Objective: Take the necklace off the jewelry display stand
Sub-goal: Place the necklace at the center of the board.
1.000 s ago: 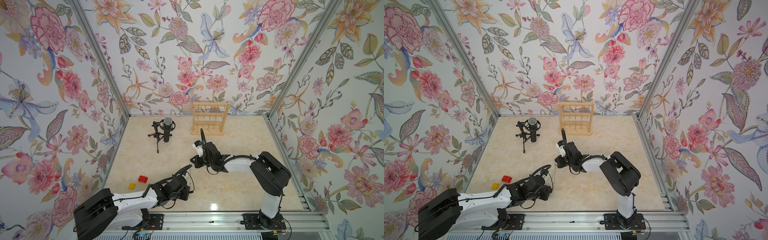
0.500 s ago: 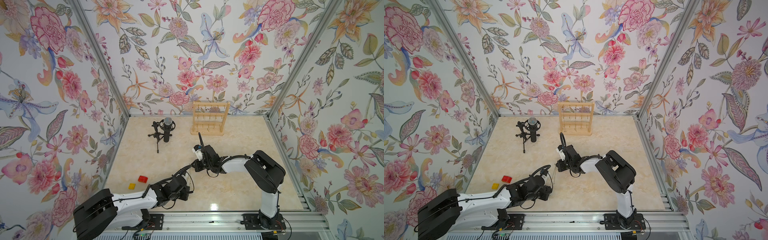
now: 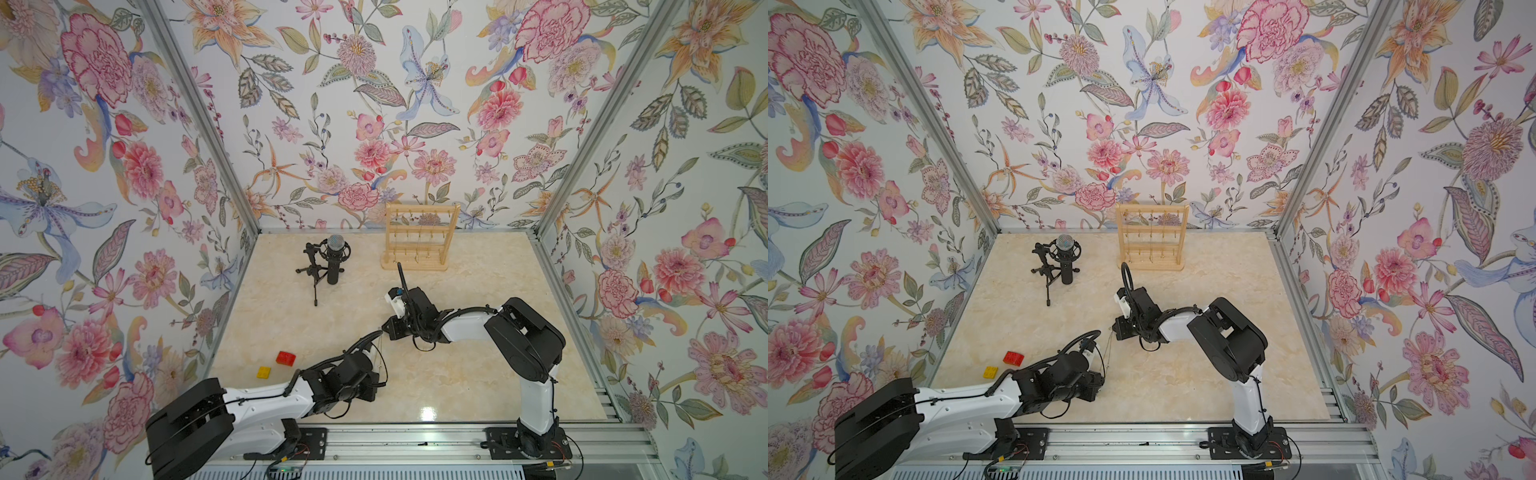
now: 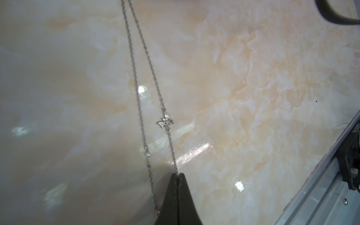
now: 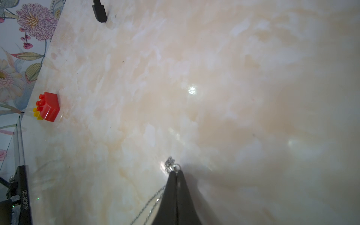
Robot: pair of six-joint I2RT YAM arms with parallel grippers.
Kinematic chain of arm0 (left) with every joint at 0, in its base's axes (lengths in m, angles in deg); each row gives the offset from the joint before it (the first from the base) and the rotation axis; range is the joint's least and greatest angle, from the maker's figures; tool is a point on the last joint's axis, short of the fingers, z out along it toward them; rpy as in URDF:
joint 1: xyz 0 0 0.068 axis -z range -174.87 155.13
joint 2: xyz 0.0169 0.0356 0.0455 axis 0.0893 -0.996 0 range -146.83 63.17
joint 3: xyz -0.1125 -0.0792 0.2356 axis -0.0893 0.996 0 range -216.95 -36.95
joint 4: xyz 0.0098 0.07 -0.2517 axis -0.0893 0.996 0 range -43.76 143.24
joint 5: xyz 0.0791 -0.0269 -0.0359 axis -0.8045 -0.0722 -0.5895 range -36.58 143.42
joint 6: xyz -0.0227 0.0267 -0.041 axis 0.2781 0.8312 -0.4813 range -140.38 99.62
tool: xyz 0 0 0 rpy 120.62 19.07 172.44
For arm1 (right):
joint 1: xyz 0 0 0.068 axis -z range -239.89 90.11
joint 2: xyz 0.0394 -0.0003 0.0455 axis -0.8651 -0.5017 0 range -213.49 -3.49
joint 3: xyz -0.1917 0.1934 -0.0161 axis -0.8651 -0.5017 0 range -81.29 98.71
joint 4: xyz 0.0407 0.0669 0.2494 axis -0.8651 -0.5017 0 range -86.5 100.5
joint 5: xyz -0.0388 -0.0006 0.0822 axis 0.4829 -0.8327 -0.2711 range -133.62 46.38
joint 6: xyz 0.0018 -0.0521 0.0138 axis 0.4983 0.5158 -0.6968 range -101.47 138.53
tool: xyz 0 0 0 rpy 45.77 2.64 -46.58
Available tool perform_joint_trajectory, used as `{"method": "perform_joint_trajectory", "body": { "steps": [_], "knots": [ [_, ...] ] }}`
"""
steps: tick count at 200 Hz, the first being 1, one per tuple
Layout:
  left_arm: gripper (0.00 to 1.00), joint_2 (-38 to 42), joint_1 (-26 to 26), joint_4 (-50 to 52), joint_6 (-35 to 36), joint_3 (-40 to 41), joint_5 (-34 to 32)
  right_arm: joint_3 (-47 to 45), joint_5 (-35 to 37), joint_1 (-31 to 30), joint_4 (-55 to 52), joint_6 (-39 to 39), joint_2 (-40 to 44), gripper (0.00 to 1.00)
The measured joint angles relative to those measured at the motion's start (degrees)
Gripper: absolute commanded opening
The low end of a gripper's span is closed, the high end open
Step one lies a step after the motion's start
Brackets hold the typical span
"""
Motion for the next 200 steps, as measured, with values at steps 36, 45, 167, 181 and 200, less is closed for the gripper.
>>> {"method": "perform_joint_trajectory", "body": {
  "steps": [36, 45, 167, 181, 200],
  "knots": [
    [0.0, 0.0, 0.0, 0.0, 0.0, 0.0, 0.0, 0.9, 0.0, 0.0, -0.3, -0.2, -0.5, 0.0],
    [0.0, 0.0, 0.0, 0.0, 0.0, 0.0, 0.0, 1.0, 0.0, 0.1, -0.3, -0.2, -0.7, 0.0],
    [0.0, 0.2, 0.2, -0.2, -0.4, 0.2, -0.2, 4.1, -0.3, 2.0, -0.9, -0.4, -2.8, 0.05],
    [0.0, 0.2, 0.3, -0.2, -0.5, 0.2, -0.5, 4.3, -0.5, 2.1, -1.0, -0.4, -3.0, 0.07],
    [0.0, 0.2, 0.5, -0.2, -0.6, 0.2, -0.8, 4.5, -0.6, 2.3, -1.1, -0.5, -3.0, 0.08]
  ]
}}
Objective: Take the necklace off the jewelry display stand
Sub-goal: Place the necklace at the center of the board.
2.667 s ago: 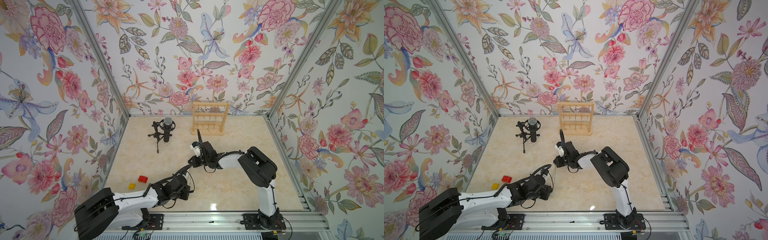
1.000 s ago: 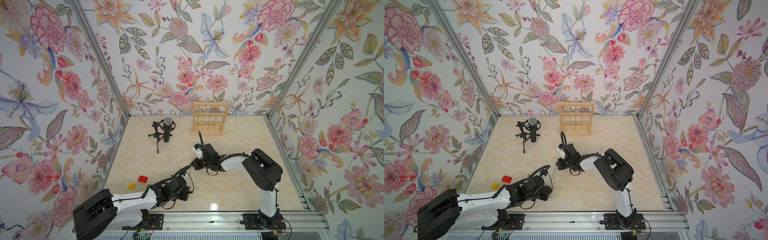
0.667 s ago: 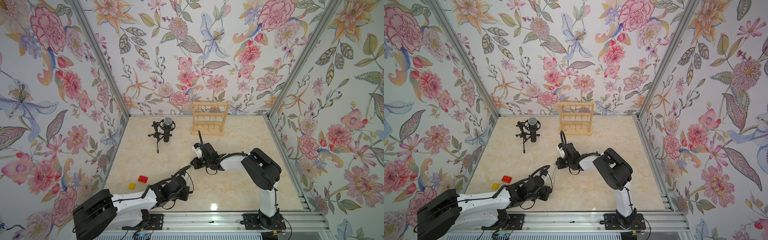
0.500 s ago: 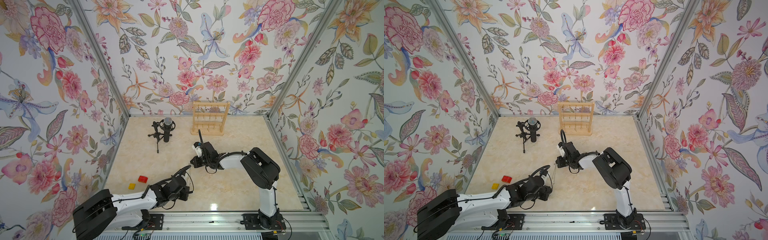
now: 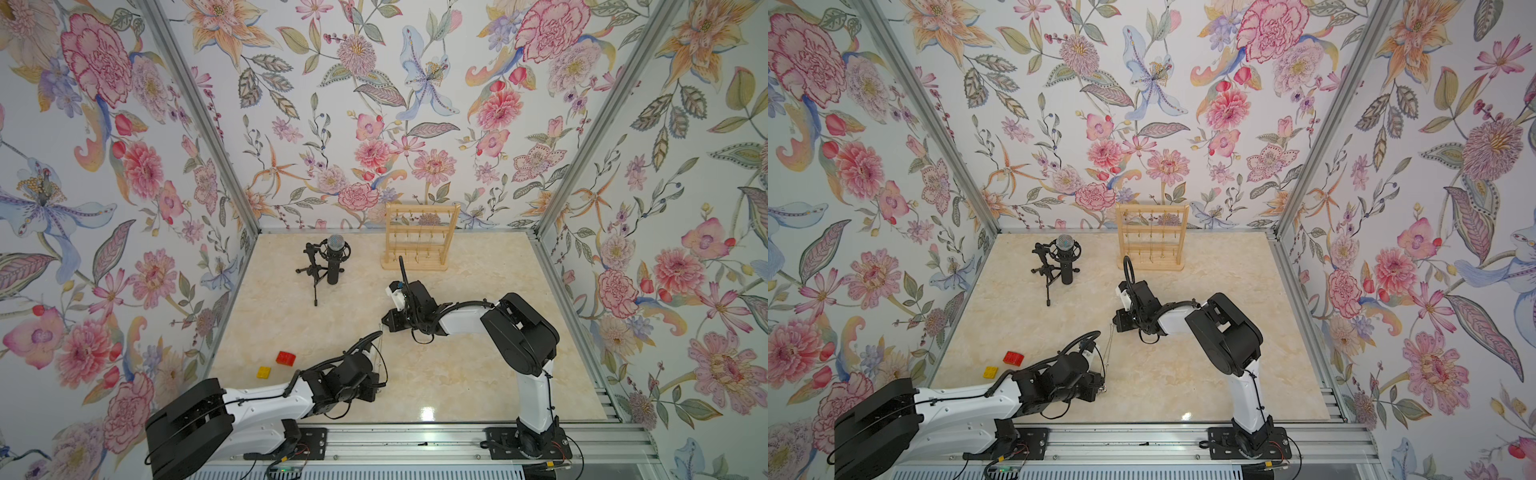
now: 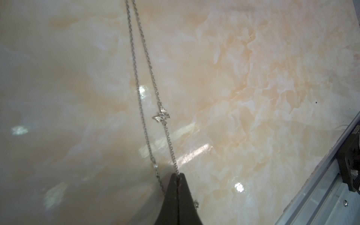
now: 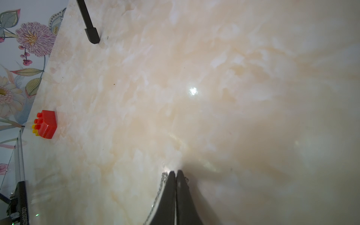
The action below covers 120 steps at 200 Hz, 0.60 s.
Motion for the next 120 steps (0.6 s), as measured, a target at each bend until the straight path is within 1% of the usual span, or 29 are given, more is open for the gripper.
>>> {"method": "perform_joint_trajectory", "body": {
  "steps": [42, 93, 120],
  "knots": [
    [0.0, 0.0, 0.2, 0.0, 0.0, 0.0, -0.2, 0.1, 0.2, 0.6, 0.5, -0.7, 0.0, 0.17],
    [0.0, 0.0, 0.2, 0.0, 0.0, 0.0, -0.3, -0.5, 0.2, 0.8, 1.8, -1.2, 0.4, 0.2],
    [0.0, -0.3, 0.2, 0.3, 0.0, -0.3, -0.3, -3.6, 0.1, 1.1, 4.4, -1.2, 3.4, 0.23]
  ]
}}
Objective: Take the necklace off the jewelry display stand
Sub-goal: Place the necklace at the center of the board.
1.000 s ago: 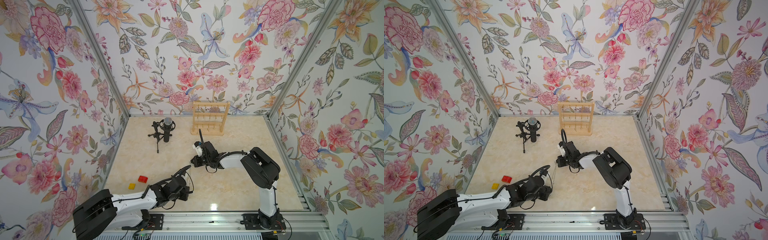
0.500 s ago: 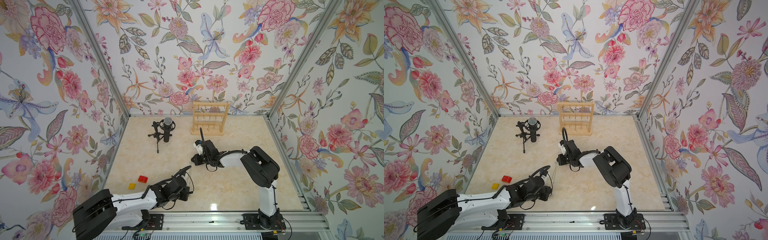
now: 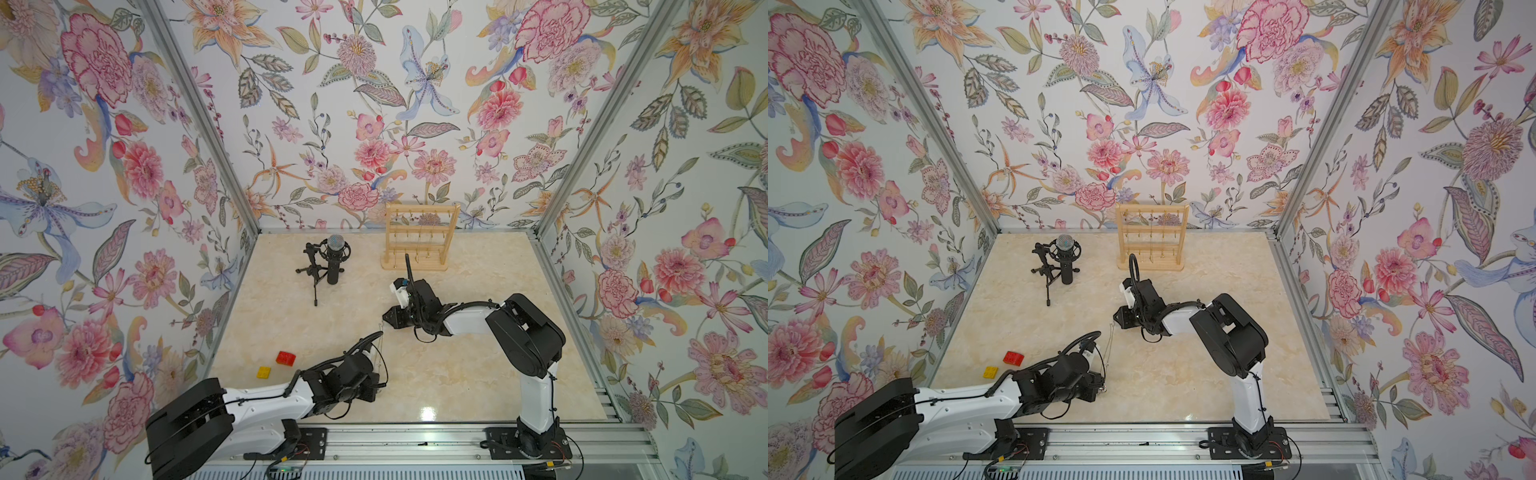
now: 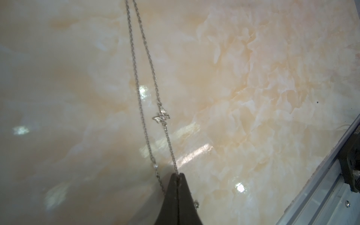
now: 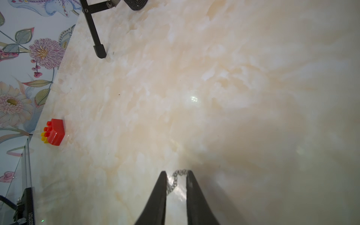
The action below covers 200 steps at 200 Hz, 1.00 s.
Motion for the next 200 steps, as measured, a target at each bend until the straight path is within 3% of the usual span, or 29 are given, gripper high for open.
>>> {"method": "perform_joint_trajectory", "body": {
  "steps": [124, 200],
  "knots": [
    [0.04, -1.3, 0.2, 5.3, 1.4, -3.3, -0.5, -25.8, 8.1, 3.1, 23.6, 1.6, 20.0, 0.34],
    [0.15, 1.4, 0.3, 10.4, 2.4, -4.1, -1.8, -30.5, 13.6, 3.3, 31.1, 2.0, 22.0, 0.36]
  ]
}}
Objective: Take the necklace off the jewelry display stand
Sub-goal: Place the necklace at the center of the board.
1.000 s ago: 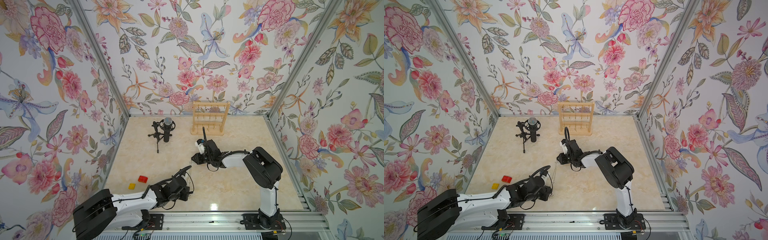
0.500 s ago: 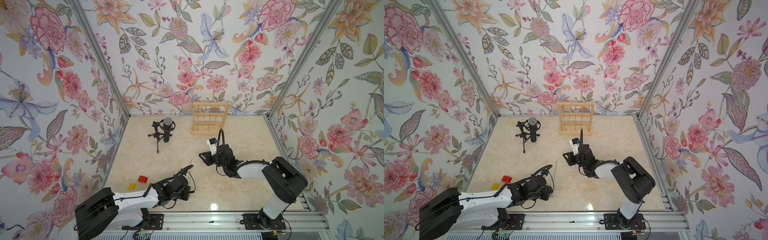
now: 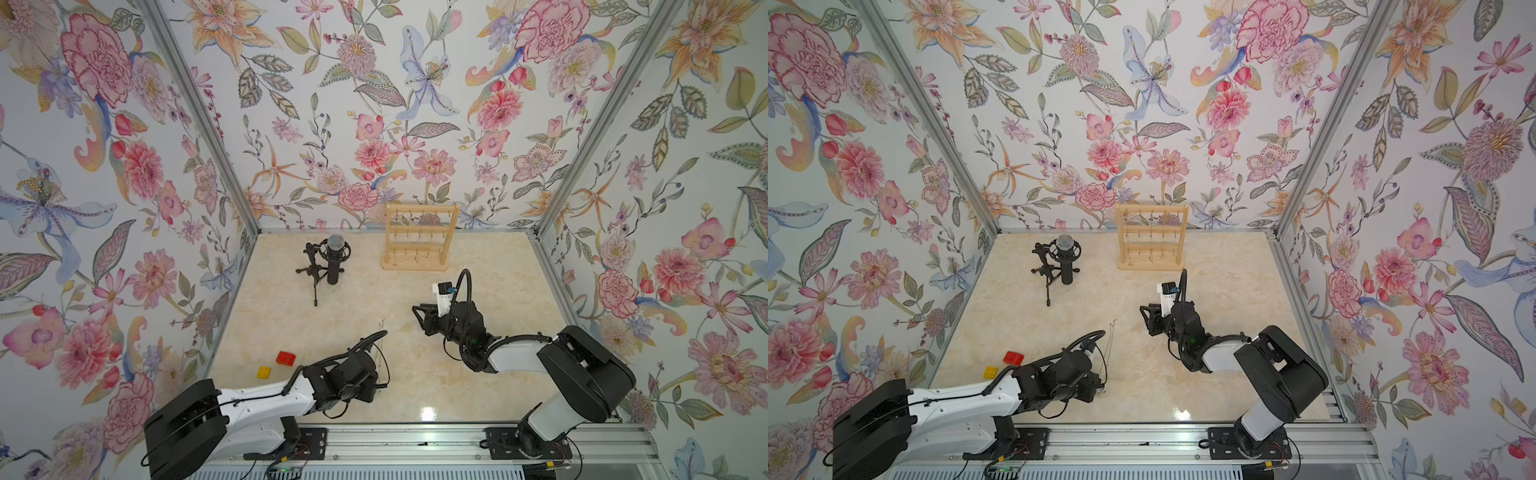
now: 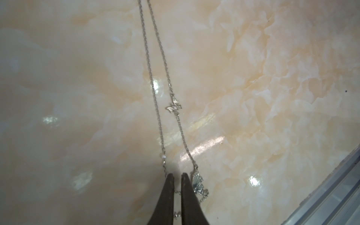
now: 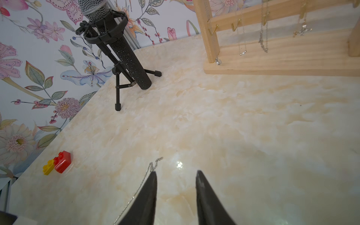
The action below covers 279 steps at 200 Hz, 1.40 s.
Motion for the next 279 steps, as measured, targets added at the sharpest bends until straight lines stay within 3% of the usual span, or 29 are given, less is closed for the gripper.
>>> {"method": "perform_joint_trajectory", "body": {
  "steps": [55, 132, 250, 279],
  "knots": [
    [0.23, 2.8, 0.0, 0.4, 1.0, -2.9, 0.0, -3.0, 2.1, 0.0, 3.1, 0.0, 0.9, 0.37],
    [0.42, 7.8, 0.1, 1.0, 2.5, -6.9, -0.6, -8.6, 5.3, 0.3, 9.0, -0.7, 4.8, 0.42],
    [0.98, 11.2, 0.1, 7.7, 9.0, -17.8, -10.9, -17.9, 1.6, 8.0, 20.2, -7.5, 10.3, 0.56],
    [0.99, 6.9, 0.1, 3.6, 12.6, -21.6, -13.9, -19.6, 0.3, 9.3, 23.4, -8.8, 10.8, 0.63]
  ]
}}
